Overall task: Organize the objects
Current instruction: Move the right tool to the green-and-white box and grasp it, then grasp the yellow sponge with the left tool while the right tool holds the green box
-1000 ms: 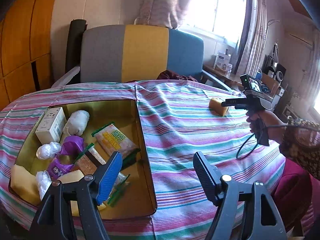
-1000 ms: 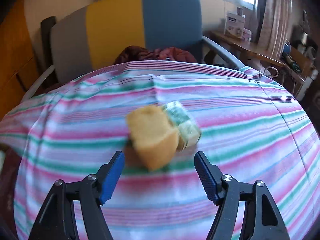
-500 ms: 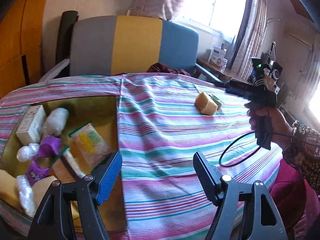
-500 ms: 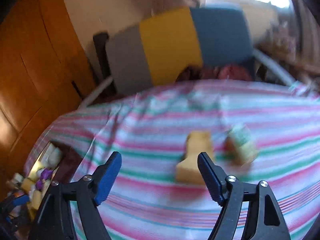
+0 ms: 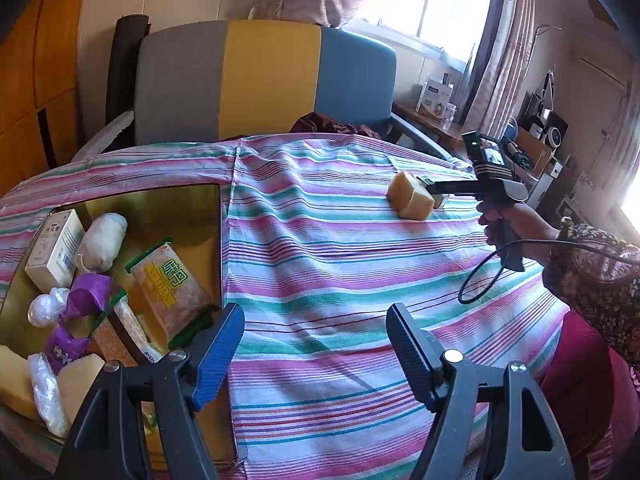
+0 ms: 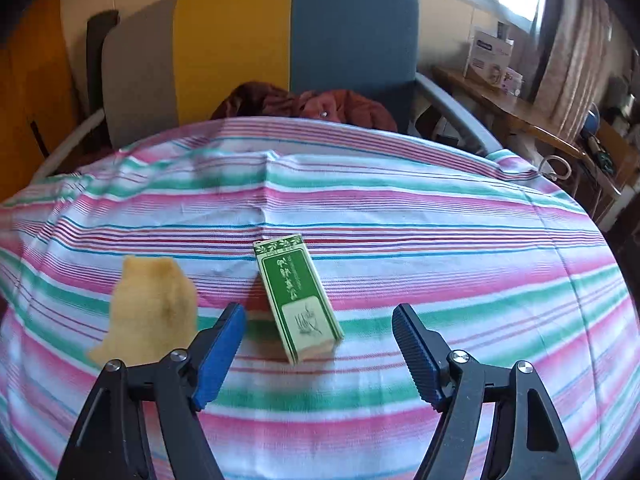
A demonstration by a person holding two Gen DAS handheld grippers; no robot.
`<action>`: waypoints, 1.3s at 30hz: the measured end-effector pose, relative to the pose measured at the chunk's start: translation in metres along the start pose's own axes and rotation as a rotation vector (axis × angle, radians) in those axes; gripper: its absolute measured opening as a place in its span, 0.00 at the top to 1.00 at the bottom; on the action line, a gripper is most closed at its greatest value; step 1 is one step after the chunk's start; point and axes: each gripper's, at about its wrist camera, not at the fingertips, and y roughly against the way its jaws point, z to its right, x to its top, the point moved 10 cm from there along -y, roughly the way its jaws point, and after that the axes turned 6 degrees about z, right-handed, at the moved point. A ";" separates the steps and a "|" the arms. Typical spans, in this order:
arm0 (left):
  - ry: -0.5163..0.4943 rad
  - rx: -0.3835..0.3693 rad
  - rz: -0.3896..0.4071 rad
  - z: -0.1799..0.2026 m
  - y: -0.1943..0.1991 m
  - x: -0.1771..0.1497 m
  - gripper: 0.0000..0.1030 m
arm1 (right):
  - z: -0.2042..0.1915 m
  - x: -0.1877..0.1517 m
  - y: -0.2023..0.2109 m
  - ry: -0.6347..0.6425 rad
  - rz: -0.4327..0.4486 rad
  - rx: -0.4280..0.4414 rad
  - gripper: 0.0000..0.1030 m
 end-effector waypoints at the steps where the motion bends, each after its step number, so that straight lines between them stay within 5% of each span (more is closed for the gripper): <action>1: -0.003 0.000 -0.002 0.001 -0.001 0.000 0.28 | 0.000 0.002 -0.008 -0.009 -0.001 0.002 0.36; 7: -0.027 -0.030 -0.016 0.018 -0.011 0.007 0.28 | -0.006 -0.009 -0.012 -0.096 -0.011 0.085 0.69; 22: -0.009 -0.126 -0.073 0.097 -0.111 0.056 0.28 | 0.033 -0.073 0.052 -0.208 -0.087 0.027 0.70; 25: -0.017 -0.117 -0.091 0.116 -0.138 0.067 0.27 | 0.041 -0.077 0.047 -0.288 -0.114 0.045 0.70; 34: -0.056 -0.077 -0.181 0.163 -0.231 0.080 0.23 | 0.045 -0.077 0.043 -0.231 -0.136 0.013 0.70; 39: -0.113 -0.015 -0.166 0.170 -0.265 0.086 0.23 | 0.052 -0.076 0.043 -0.298 -0.144 0.036 0.70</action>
